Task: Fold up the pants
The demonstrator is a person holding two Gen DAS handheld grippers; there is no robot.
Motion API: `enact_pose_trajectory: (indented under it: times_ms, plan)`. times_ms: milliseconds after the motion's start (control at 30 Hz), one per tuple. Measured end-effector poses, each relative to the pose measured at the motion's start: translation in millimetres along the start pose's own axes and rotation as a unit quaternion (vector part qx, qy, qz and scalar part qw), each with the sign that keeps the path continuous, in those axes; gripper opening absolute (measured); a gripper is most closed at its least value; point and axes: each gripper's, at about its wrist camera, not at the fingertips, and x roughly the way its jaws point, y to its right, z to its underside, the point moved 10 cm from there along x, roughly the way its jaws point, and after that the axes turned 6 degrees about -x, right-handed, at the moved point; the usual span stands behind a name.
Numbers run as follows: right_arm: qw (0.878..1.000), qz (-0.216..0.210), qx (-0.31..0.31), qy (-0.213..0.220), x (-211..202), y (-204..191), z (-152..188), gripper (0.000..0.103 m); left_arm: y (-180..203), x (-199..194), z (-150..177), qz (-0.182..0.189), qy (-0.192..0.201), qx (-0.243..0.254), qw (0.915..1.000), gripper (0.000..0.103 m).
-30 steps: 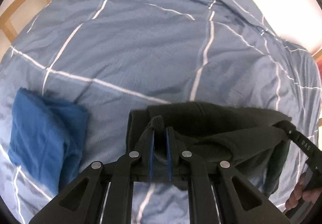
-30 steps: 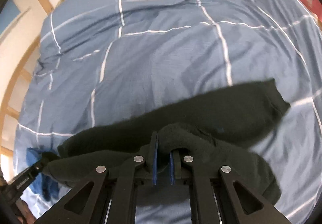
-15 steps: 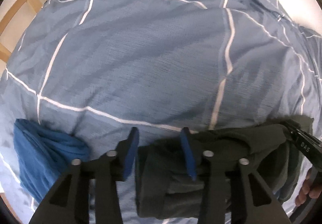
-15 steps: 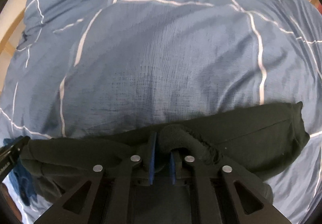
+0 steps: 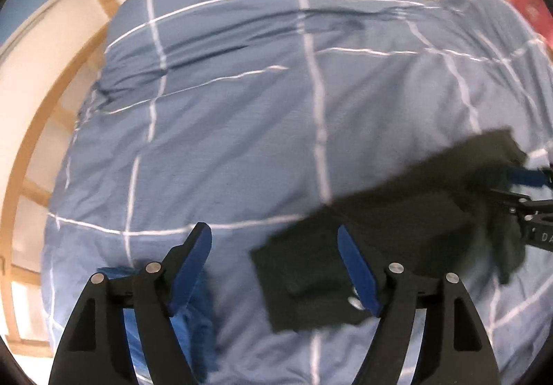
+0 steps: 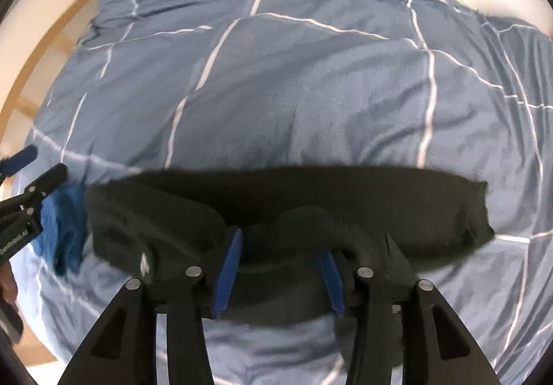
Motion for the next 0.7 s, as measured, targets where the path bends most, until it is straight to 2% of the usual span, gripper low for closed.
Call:
enact_pose_trajectory:
  times_ms: [33,67,167,267,333,500,700]
  plan:
    - [1.000,0.003,-0.003,0.007,-5,-1,3,0.062,7,-5,5,0.009,-0.001,0.002,1.0000,0.075]
    - [1.000,0.011,-0.007,0.015,-14,4,8,0.067,13,-9,10,0.019,-0.003,0.000,0.9998,0.075]
    - [0.998,0.027,-0.004,0.050,-38,15,16,0.067,26,-18,28,0.030,-0.011,-0.008,0.9994,0.075]
    - [0.997,0.052,-0.016,0.056,-51,22,25,0.067,40,-24,39,0.052,-0.015,-0.018,0.9984,0.075]
    - [0.997,0.053,-0.017,0.059,-57,26,40,0.067,58,-26,44,0.069,-0.018,-0.016,0.9973,0.075]
    - [0.998,0.054,-0.014,0.039,-47,36,81,0.067,104,-21,64,0.090,-0.031,0.016,0.9953,0.075]
    - [0.999,0.044,-0.004,-0.005,-14,49,132,0.067,157,4,103,0.114,-0.079,0.034,0.9898,0.075]
